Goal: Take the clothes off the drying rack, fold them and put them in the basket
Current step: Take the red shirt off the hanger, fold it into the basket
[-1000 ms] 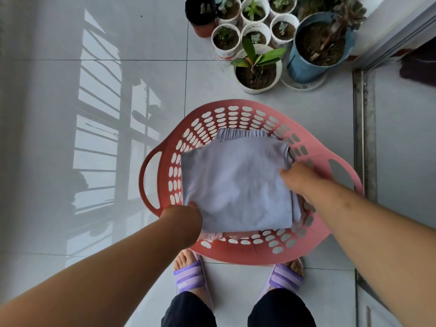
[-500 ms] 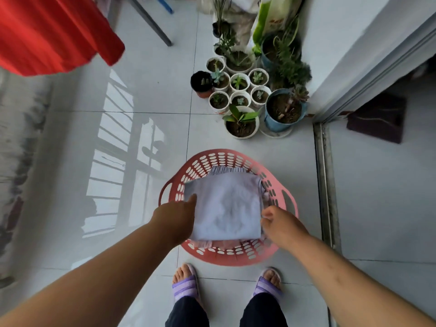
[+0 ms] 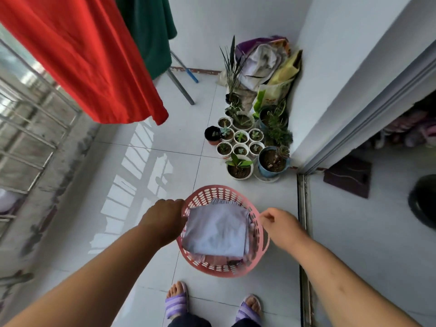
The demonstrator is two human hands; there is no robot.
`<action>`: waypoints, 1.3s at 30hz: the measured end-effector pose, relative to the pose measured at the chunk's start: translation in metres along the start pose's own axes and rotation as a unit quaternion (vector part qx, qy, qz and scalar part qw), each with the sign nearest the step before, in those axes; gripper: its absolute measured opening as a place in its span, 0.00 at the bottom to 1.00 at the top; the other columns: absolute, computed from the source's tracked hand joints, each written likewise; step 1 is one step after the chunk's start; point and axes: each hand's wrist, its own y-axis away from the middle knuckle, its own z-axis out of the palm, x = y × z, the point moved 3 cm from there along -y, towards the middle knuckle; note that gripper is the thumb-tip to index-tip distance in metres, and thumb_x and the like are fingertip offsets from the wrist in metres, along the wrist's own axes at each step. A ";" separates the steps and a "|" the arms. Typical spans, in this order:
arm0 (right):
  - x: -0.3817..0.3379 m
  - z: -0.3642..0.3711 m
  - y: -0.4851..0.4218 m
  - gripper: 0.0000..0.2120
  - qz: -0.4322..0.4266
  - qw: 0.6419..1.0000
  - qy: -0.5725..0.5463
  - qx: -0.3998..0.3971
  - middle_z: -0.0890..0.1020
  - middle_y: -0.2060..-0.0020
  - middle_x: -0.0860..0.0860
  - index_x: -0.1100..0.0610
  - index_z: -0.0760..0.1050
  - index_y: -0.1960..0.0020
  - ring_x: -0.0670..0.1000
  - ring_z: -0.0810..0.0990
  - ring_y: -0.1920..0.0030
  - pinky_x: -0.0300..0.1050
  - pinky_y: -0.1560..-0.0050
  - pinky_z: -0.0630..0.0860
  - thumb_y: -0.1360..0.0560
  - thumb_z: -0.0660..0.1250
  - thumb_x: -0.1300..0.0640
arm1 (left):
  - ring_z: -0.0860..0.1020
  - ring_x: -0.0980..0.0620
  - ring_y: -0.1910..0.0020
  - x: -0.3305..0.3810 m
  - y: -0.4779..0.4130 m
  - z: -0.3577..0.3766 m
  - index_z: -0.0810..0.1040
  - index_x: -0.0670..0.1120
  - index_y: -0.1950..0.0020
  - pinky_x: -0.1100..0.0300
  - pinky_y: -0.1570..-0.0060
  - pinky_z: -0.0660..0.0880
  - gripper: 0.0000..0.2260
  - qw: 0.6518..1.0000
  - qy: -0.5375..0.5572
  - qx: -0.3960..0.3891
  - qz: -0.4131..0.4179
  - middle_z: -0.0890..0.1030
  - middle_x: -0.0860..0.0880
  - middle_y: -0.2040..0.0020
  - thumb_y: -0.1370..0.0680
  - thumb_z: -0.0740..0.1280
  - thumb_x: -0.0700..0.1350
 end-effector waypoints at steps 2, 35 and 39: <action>-0.011 -0.016 0.012 0.09 -0.012 1.000 -0.004 0.004 0.84 0.50 0.50 0.51 0.79 0.50 0.52 0.80 0.50 0.48 0.46 0.78 0.21 0.61 0.50 | 0.74 0.48 0.35 -0.002 0.012 -0.018 0.71 0.48 0.31 0.56 0.39 0.71 0.20 1.000 -0.005 0.012 -0.015 0.77 0.49 0.35 0.20 0.61 0.55; -0.343 -0.203 0.106 0.07 -0.402 0.905 -0.019 0.134 0.78 0.68 0.46 0.48 0.78 0.52 0.39 0.70 0.74 0.33 0.69 0.67 0.19 0.62 0.50 | 0.75 0.43 0.38 -0.069 0.124 -0.515 0.74 0.45 0.35 0.53 0.43 0.73 0.17 0.903 -0.269 0.323 -0.092 0.77 0.44 0.37 0.21 0.61 0.52; -0.416 -0.211 0.092 0.07 -0.414 0.896 -0.023 0.158 0.82 0.64 0.48 0.49 0.79 0.53 0.45 0.78 0.64 0.43 0.58 0.76 0.21 0.63 0.50 | 0.76 0.44 0.37 -0.108 0.105 -0.568 0.74 0.44 0.35 0.53 0.40 0.74 0.19 0.881 -0.331 0.316 -0.119 0.78 0.45 0.37 0.20 0.60 0.53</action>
